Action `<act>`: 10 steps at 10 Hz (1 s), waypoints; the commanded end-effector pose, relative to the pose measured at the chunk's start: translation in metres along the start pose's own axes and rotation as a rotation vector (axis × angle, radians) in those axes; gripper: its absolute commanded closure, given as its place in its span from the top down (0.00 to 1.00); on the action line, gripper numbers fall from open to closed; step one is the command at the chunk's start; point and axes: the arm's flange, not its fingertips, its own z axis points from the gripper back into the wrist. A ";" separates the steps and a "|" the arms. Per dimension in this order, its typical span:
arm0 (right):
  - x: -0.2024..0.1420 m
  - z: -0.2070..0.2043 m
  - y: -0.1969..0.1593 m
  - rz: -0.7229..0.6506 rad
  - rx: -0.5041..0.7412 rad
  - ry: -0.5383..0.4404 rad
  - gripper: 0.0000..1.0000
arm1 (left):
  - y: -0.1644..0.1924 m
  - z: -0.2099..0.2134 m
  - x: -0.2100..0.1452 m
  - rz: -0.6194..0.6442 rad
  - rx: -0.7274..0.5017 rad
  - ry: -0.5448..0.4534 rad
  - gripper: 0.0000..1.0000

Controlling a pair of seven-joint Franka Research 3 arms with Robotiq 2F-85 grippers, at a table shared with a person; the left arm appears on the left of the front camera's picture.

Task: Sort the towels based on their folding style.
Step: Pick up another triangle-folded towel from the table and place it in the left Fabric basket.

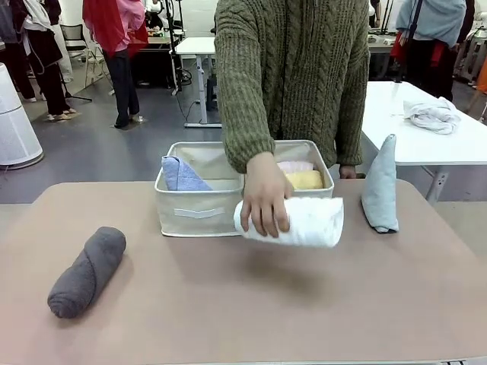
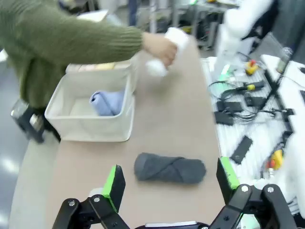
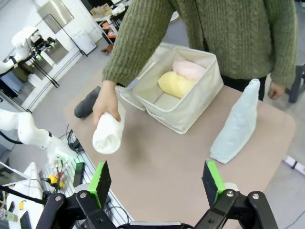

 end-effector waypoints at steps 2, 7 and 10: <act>0.000 -0.001 0.000 0.006 0.013 -0.007 1.00 | 0.041 0.022 -0.050 0.085 0.103 -0.002 1.00; 0.000 -0.001 0.000 0.006 0.013 -0.007 1.00 | 0.029 0.037 -0.083 0.137 0.255 -0.008 1.00; 0.000 -0.001 0.000 0.006 0.013 -0.007 1.00 | 0.034 0.045 -0.087 0.136 0.228 0.015 1.00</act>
